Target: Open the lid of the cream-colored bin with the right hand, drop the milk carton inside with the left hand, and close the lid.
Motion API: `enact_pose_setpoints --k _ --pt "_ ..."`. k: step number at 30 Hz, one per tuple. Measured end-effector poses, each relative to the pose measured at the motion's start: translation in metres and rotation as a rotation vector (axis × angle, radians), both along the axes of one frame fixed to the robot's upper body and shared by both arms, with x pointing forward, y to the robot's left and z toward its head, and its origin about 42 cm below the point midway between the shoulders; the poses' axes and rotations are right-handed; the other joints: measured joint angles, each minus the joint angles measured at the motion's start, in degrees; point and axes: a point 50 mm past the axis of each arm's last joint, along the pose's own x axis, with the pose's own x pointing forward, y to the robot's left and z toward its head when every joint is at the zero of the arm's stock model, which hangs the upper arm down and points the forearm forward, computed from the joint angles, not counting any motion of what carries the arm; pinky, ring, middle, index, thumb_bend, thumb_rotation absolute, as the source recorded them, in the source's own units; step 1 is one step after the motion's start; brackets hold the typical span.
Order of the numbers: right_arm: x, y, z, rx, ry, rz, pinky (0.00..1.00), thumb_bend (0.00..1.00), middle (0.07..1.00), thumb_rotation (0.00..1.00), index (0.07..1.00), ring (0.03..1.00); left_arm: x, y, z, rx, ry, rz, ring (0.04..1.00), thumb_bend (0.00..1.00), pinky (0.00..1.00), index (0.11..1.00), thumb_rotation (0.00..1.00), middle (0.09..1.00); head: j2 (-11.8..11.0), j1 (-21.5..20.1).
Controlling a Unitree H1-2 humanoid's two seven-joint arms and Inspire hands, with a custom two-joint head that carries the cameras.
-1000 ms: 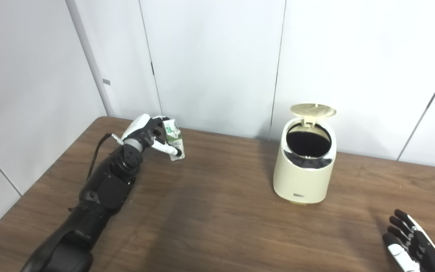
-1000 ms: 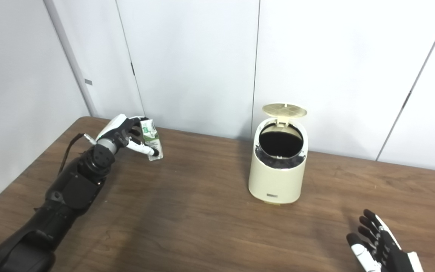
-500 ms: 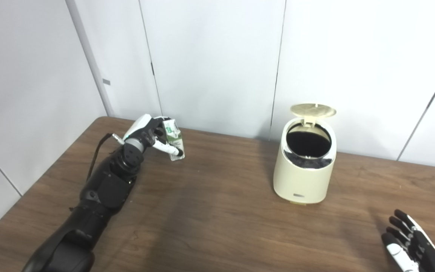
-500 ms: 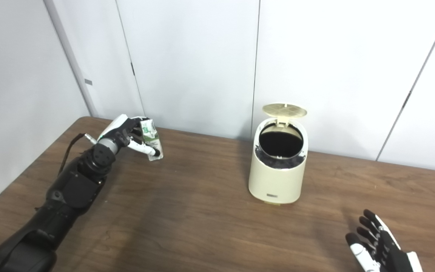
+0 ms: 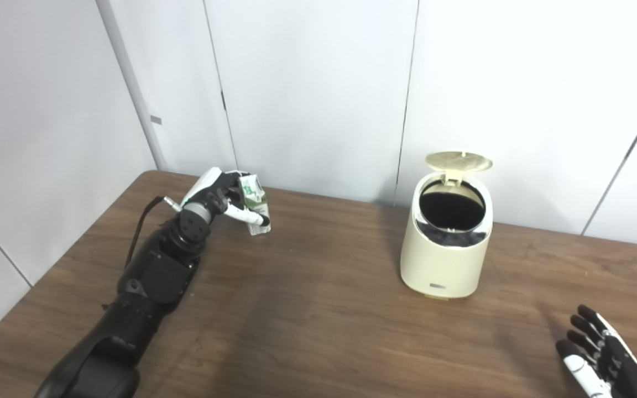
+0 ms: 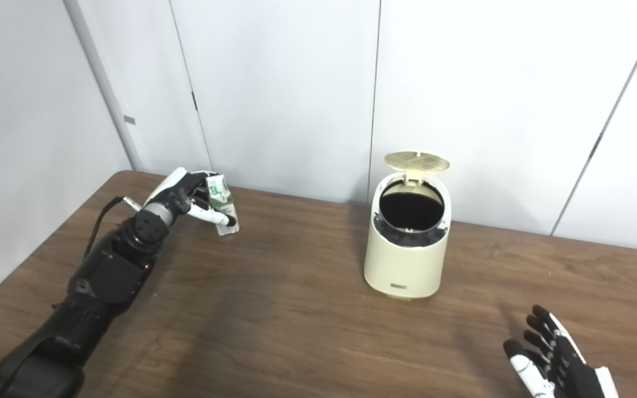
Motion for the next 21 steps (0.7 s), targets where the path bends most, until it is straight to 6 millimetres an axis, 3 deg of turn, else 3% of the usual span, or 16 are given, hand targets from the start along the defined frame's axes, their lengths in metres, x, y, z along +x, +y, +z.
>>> enact_pose_setpoints --k 6,12,14,15,20,21 --pt "0.0000 -0.0001 0.0000 0.005 0.000 0.001 0.81 0.39 0.897 0.57 0.913 0.872 0.0003 -0.0007 -0.0007 0.004 0.003 -0.002 0.738 0.74 0.65 0.815 0.01 0.799 0.0 -0.1" --pt "-0.0001 -0.0002 -0.0005 0.000 0.012 -0.006 0.81 0.40 0.892 0.59 0.909 0.868 0.0007 0.0002 -0.0032 0.006 -0.001 -0.012 0.582 0.72 0.52 0.694 0.00 0.627 0.1 -0.3" --pt "0.0000 -0.0001 -0.0005 0.003 0.011 -0.007 0.80 0.40 0.894 0.57 0.910 0.868 0.0009 -0.0006 -0.0030 0.009 -0.008 -0.022 0.563 0.59 0.51 0.653 0.00 0.529 0.1 -0.3" --pt "-0.0001 0.0001 -0.0005 0.005 0.011 -0.007 0.80 0.41 0.888 0.58 0.907 0.860 0.0009 -0.0006 -0.0032 0.010 -0.012 -0.025 0.561 0.53 0.51 0.523 0.00 0.507 0.0 -0.4" --pt "0.0000 0.0001 -0.0005 0.010 0.011 -0.010 0.80 0.41 0.886 0.57 0.906 0.855 0.0016 -0.0022 -0.0066 0.012 -0.034 -0.035 0.549 0.52 0.51 0.475 0.00 0.516 0.0 -0.4" --pt "0.0000 0.0001 -0.0005 0.013 0.011 -0.011 0.80 0.42 0.884 0.58 0.904 0.853 0.0018 -0.0026 -0.0072 0.012 -0.041 -0.039 0.504 0.51 0.50 0.472 0.00 0.517 0.0 -0.4"
